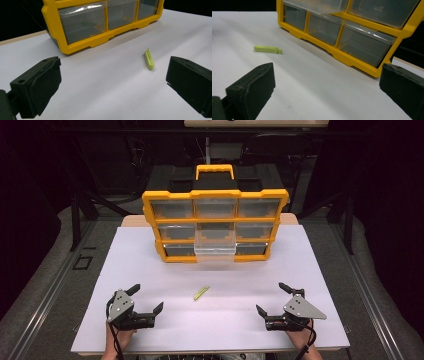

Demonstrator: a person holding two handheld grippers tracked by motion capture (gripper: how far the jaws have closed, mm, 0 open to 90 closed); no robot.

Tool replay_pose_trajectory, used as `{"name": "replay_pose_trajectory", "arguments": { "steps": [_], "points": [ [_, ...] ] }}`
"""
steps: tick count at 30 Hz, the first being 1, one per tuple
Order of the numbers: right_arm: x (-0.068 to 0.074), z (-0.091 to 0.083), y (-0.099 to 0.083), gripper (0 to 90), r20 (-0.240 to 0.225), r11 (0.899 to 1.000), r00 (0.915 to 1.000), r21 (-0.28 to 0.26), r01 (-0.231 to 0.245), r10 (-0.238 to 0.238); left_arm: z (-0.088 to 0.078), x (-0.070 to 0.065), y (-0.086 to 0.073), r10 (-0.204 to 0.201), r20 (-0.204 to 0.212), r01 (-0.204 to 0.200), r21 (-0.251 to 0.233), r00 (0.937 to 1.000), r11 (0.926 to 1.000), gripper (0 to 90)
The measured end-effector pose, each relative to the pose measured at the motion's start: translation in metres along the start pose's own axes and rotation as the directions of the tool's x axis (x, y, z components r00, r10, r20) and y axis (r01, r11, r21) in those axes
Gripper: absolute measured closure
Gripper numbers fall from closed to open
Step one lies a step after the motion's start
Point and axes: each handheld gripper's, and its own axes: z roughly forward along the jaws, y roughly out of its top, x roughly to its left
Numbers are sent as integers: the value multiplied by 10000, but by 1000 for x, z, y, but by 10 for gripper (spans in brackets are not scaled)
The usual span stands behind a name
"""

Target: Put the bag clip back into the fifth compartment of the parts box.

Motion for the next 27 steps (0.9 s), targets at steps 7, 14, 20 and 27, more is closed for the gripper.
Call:
{"name": "replay_pose_trajectory", "arguments": {
  "steps": [7,14,20,27],
  "points": [
    [-1,1,-1,2,11,9999,10000,168,-31,31,13,-8,9,-175,217,159,736,9996,9972,1],
    [-2,3,-2,4,-2,9992,10000,393,-89,89,28,-8,23,-470,633,384,1311,9969,9906,1],
    [-5,4,-4,1,-13,9986,9998,486,-221,222,42,-6,31,-623,926,438,1902,9937,9808,1],
    [-4,5,-4,0,-46,9986,9997,478,-228,231,56,-13,38,-452,1121,156,2517,9927,9677,1]
  ]
}}
